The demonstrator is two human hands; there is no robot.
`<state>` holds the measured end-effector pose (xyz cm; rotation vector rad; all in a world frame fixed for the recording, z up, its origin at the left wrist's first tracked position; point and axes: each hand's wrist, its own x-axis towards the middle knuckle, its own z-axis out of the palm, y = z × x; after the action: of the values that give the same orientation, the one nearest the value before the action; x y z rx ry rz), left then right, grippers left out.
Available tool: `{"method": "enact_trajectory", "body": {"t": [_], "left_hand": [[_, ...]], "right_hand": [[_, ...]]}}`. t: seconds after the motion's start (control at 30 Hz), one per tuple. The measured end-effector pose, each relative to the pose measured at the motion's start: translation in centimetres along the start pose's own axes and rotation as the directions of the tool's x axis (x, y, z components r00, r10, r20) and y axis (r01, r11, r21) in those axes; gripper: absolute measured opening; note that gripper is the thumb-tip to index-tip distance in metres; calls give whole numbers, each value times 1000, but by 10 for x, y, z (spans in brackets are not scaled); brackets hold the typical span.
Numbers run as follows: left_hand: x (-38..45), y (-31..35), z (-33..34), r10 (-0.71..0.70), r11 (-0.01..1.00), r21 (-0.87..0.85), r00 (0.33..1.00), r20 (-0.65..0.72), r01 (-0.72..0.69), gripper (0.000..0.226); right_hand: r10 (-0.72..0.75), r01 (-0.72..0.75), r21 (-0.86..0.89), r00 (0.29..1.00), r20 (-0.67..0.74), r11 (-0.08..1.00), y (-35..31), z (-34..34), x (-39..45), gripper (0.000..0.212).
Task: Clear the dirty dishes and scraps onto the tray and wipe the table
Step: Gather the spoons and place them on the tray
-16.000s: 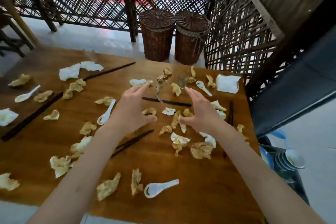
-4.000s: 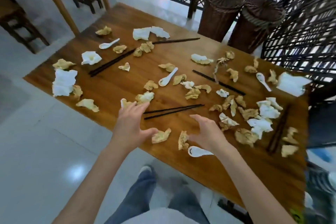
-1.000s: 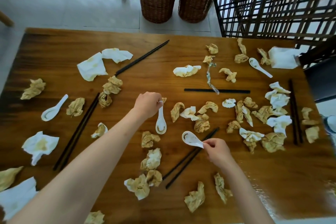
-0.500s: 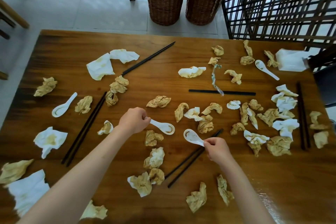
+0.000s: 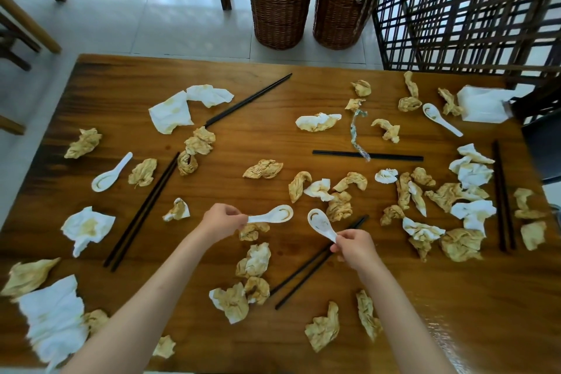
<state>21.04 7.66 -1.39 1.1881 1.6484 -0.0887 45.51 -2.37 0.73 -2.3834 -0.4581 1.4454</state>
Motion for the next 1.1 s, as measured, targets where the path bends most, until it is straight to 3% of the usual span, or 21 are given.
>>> {"method": "enact_trajectory", "body": {"t": [0.17,0.37,0.73,1.1], "left_hand": [[-29,-16,10,-116,937,-331,993,1,109,12],[-63,-46,14,-184,823,-554,982,-51,126,14],[-85,-102,-52,-147,800,-600,957,-252,-35,14],[-52,-164,-178,-80,822,-564,965,-250,-78,15]], "right_hand": [[-35,36,-13,998,59,999,-2,4,-9,14],[-106,115,-56,983,148,992,-9,26,-19,15],[-154,182,-109,962,227,977,-41,81,-47,13],[-201,216,-92,968,150,972,-95,199,-82,13]]}}
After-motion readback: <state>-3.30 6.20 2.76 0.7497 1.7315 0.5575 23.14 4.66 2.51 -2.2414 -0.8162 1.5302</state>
